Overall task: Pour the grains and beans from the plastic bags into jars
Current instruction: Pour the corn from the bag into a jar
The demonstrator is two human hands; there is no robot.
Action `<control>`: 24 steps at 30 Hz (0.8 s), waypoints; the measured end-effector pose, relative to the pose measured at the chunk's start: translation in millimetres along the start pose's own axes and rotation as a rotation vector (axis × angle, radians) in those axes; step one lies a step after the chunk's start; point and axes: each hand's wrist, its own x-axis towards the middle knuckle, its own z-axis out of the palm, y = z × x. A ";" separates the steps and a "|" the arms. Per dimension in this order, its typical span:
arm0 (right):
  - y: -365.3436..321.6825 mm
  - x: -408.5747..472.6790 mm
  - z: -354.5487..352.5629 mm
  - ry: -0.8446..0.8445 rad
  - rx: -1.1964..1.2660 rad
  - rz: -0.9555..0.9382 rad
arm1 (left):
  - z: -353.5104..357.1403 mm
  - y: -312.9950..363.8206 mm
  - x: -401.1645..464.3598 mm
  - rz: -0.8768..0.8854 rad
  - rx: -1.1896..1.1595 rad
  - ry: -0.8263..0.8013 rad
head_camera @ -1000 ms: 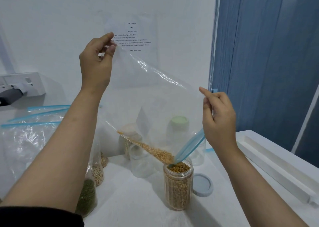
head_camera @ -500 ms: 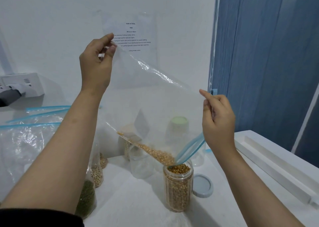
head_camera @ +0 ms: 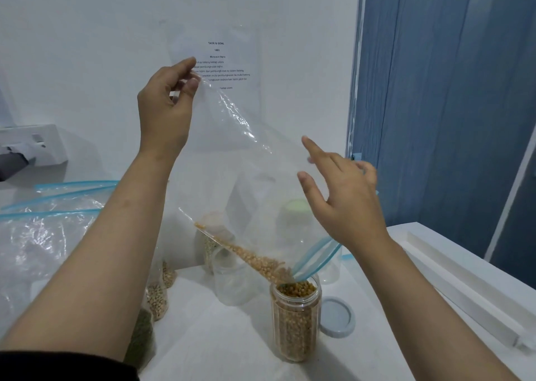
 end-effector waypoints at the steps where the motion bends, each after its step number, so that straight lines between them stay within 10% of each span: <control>1: -1.8 3.5 1.1 0.002 0.048 -0.033 | 0.1 -0.1 0.0 -0.001 0.002 0.001; 24: 4.8 4.7 4.6 0.276 0.270 -0.045 | -11.1 -30.2 -49.5 -0.073 0.158 0.138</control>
